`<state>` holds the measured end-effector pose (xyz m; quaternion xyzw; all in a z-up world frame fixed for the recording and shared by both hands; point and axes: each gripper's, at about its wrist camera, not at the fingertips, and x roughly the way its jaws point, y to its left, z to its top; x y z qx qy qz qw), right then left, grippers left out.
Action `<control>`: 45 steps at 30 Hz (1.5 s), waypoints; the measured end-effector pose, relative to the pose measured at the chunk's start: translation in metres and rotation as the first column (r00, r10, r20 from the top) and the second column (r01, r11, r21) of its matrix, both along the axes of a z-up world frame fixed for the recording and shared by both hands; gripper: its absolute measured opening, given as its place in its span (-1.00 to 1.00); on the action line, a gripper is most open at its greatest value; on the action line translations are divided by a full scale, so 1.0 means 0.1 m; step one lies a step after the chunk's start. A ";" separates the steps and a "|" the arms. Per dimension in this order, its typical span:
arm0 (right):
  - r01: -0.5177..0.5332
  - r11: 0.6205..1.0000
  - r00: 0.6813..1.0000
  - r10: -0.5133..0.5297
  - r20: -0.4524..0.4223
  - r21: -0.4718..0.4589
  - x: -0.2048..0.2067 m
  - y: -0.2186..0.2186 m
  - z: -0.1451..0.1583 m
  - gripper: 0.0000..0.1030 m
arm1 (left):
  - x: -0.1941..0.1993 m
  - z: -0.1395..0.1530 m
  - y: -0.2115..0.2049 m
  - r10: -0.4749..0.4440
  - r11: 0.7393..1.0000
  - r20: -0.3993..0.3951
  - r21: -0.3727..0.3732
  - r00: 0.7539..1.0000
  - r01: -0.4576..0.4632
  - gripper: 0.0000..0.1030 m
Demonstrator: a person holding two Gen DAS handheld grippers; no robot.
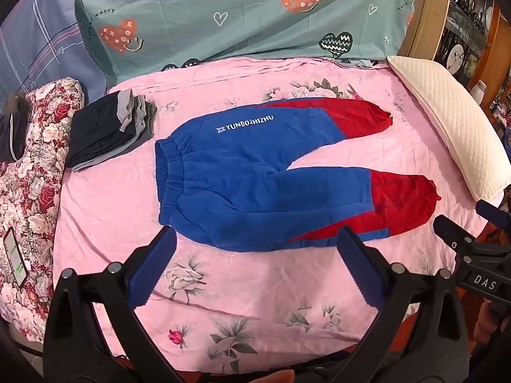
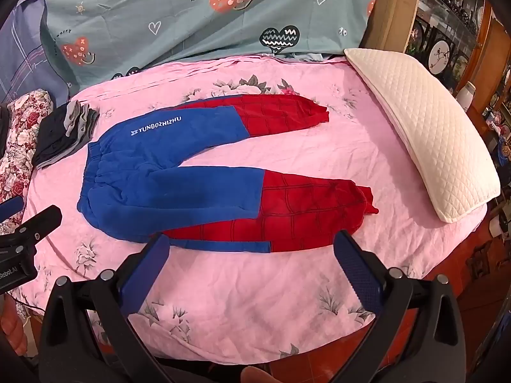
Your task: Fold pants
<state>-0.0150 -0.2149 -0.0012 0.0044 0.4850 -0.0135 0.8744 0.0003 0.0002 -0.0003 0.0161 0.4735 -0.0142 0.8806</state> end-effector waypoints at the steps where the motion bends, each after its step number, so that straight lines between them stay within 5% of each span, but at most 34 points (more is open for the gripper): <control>1: 0.001 1.000 1.000 -0.001 0.000 0.000 0.01 0.00 0.00 0.97 | 0.00 0.00 0.00 -0.002 1.000 -0.001 0.000 1.000 0.002 0.96; 45: -0.003 1.000 1.000 0.003 -0.007 -0.004 0.10 0.00 -0.05 0.97 | 0.11 -0.04 -0.02 -0.005 1.000 -0.012 -0.009 1.000 0.005 0.96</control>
